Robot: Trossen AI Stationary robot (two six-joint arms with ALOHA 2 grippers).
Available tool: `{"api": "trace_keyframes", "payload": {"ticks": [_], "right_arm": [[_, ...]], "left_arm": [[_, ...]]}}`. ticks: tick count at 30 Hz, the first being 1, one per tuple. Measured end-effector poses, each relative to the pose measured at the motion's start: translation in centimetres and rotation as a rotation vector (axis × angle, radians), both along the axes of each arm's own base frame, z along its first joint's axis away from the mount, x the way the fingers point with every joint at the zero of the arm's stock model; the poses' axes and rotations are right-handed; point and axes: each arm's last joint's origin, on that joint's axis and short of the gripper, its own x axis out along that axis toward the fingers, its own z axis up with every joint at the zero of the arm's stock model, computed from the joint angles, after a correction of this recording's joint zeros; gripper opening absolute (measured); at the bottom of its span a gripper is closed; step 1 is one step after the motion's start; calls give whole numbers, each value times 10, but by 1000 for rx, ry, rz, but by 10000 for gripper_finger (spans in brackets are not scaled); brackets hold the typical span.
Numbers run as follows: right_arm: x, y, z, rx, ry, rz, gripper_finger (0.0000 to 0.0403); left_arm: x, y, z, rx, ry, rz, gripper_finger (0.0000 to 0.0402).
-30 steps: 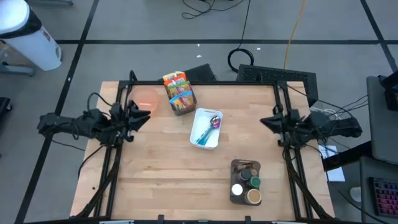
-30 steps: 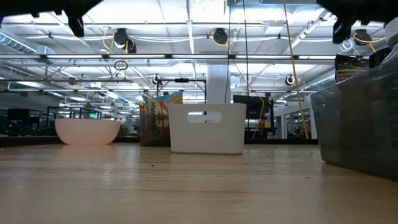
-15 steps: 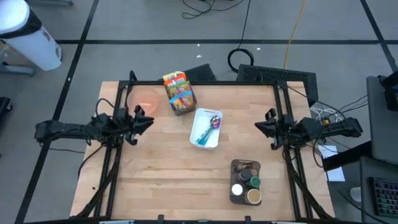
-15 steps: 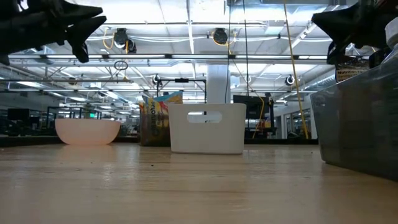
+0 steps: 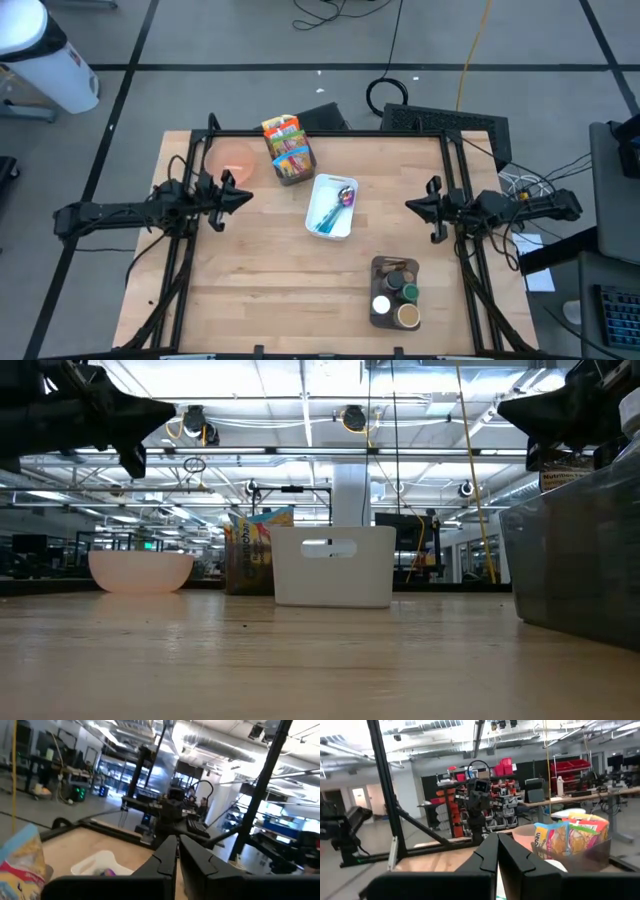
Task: Pick & Place Food Item
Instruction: Return to Home Position
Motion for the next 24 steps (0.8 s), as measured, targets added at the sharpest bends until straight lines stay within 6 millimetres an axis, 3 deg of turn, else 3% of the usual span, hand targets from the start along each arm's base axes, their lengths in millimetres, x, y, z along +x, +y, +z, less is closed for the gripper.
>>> {"api": "trace_keyframes", "payload": {"ticks": [8, 12, 16, 24], "right_arm": [[-2, -1, 0, -82, 15, -23, 0], [-4, -2, -9, -98, 186, -41, 0], [-9, -3, -4, -49, 211, -54, 0], [-7, -3, -15, -70, 283, -59, 0]], "left_arm": [[-4, 5, -6, -88, 71, -123, 8], [-9, 8, -6, -104, 69, -116, 10], [-15, 8, -2, -54, 27, -110, 6], [-20, 10, -6, -69, 61, -77, 20]]}}
